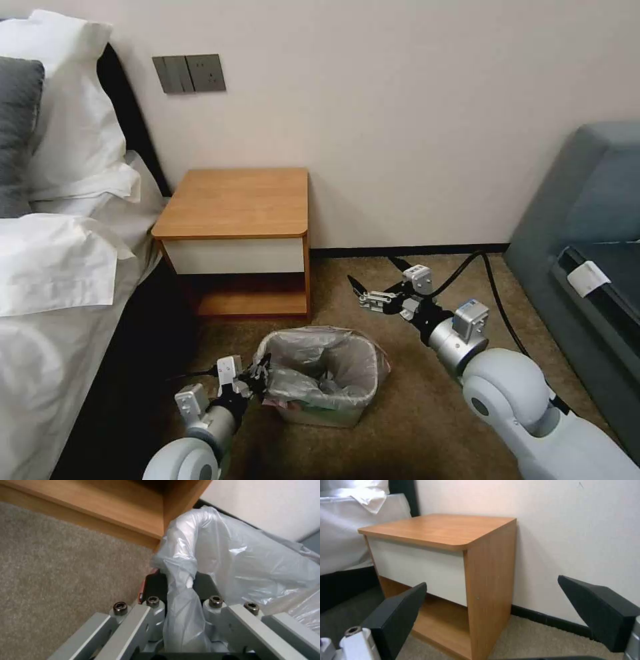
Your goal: Pick up the garbage bag from the table and place it over the trash can.
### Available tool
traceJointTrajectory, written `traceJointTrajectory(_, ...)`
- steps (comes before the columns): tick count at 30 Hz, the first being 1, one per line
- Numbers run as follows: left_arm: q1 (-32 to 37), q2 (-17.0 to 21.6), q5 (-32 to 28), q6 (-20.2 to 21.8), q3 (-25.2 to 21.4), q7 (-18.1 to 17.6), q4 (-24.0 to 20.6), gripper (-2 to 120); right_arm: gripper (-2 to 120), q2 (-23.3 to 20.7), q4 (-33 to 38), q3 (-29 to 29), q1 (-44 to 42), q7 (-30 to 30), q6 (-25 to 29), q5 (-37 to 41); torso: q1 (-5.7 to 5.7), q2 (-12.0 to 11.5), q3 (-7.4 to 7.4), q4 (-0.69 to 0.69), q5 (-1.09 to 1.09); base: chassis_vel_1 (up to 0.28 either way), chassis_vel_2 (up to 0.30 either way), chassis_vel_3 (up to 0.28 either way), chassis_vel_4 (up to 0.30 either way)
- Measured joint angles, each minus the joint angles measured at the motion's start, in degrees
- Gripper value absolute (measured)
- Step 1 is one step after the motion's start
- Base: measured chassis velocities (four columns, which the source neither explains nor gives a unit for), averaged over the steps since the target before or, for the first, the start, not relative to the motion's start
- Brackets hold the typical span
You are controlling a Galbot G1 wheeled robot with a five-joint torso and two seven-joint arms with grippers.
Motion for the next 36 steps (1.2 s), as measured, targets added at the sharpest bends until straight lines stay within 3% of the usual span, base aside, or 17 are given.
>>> traceJointTrajectory(12,0.3,-0.96,-0.01,-2.46,-0.41,-0.93,1.12,15,100,0.7,-1.58,-0.37,0.88,-0.27,0.03,-0.63,0.0,0.0,0.0,0.0,0.01,0.0,0.0,0.0,0.0)
traceJointTrajectory(22,0.38,-1.01,0.27,-2.58,-0.39,-1.21,1.33,49,100,1.03,-1.92,-0.08,-0.18,-0.5,0.19,-0.94,0.0,0.0,0.0,0.0,0.0,0.0,0.0,0.0,0.0)
traceJointTrajectory(24,0.36,-0.98,0.39,-2.55,-0.41,-1.25,0.91,62,100,2.26,-1.78,-0.33,-1.1,0.32,0.21,-1.31,0.0,0.0,0.0,0.0,0.0,0.0,0.0,0.0,0.0)
traceJointTrajectory(25,0.36,-0.98,0.39,-2.55,-0.41,-1.25,0.91,62,100,2.26,-1.78,-0.33,-1.1,0.32,0.21,-1.31,0.0,0.0,0.0,0.0,0.0,0.0,0.0,0.0,0.0)
traceJointTrajectory(32,0.45,-0.68,0.82,-2.53,-0.59,-1.27,-0.37,91,100,6.43,-1.21,-1.41,-4.61,5.84,-0.27,-4.14,0.0,0.0,0.0,0.0,0.0,0.0,0.0,0.0,0.0)
traceJointTrajectory(36,0.25,-0.31,0.96,-2.57,-0.69,-1.04,-0.63,99,100,8.09,-1.21,-2.15,-5.61,8.14,-0.93,-5.49,0.0,0.0,0.0,0.0,-0.01,0.0,0.0,0.0,0.0)
